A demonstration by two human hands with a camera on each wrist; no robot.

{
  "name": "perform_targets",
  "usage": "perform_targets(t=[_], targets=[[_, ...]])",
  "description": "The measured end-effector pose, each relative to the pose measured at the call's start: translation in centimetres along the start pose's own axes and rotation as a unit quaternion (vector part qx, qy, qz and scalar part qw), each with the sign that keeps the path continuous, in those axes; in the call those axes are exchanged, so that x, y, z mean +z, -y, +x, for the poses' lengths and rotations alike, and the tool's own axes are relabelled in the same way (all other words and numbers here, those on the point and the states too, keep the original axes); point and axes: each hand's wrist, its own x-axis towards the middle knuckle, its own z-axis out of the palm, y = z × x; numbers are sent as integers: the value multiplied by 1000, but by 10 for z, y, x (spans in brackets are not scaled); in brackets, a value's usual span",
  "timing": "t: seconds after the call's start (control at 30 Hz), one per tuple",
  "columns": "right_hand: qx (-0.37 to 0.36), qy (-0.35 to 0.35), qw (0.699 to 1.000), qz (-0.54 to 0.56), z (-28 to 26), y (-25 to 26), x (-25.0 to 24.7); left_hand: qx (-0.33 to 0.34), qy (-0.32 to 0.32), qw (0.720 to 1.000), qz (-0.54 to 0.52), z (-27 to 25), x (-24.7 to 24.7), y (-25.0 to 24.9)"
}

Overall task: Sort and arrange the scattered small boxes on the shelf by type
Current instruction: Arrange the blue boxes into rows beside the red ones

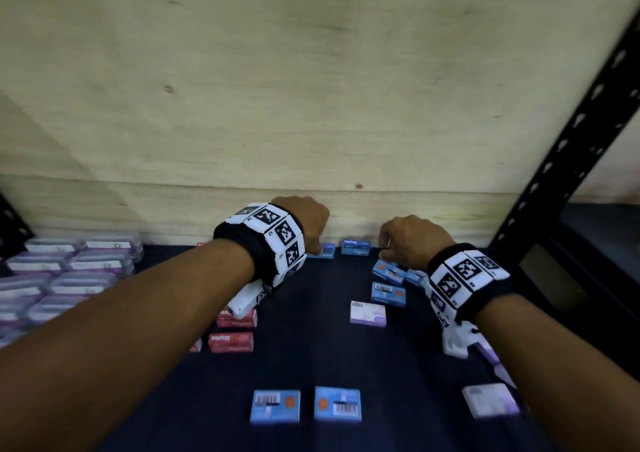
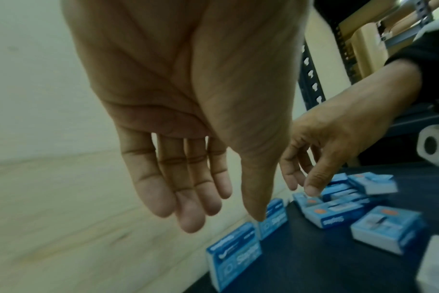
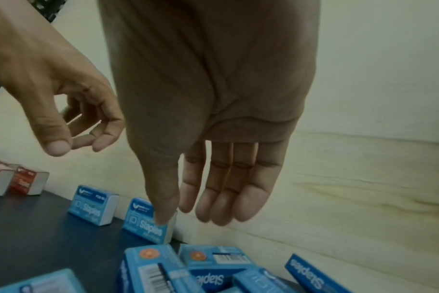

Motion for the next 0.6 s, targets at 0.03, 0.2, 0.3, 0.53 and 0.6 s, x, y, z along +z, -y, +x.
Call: perform_targets(t=[0.03, 0.2, 0.3, 0.53, 0.6], targets=[[6, 10, 1000, -1, -2, -2, 0, 13, 8, 1000, -10, -4, -1, -5], [41, 47, 998, -7, -14, -14, 8, 76, 40, 993, -80, -17, 14, -31], [52, 49, 997, -5, -18, -23, 12, 90, 57, 991, -86, -18, 27, -45], [21, 34, 999, -10, -12, -45, 8, 88, 5, 992, -90, -4, 33, -62], [11, 61, 998, -10, -8, -49, 8, 95, -7, 992, -85, 3, 29, -66]])
